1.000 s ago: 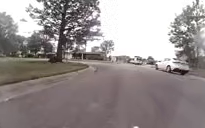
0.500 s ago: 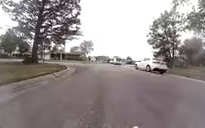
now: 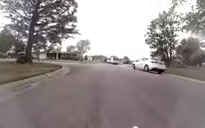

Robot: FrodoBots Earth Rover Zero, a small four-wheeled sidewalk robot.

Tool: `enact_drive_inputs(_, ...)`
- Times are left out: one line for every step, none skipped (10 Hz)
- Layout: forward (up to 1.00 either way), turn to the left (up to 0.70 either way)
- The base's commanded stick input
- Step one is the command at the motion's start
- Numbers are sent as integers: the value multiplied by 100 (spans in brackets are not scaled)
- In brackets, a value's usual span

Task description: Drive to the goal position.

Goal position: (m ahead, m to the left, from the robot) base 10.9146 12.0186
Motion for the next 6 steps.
enact_drive_inputs(70,0)
enact_drive_inputs(70,0)
enact_drive_inputs(70,0)
enact_drive_inputs(70,0)
enact_drive_inputs(70,0)
enact_drive_inputs(70,0)
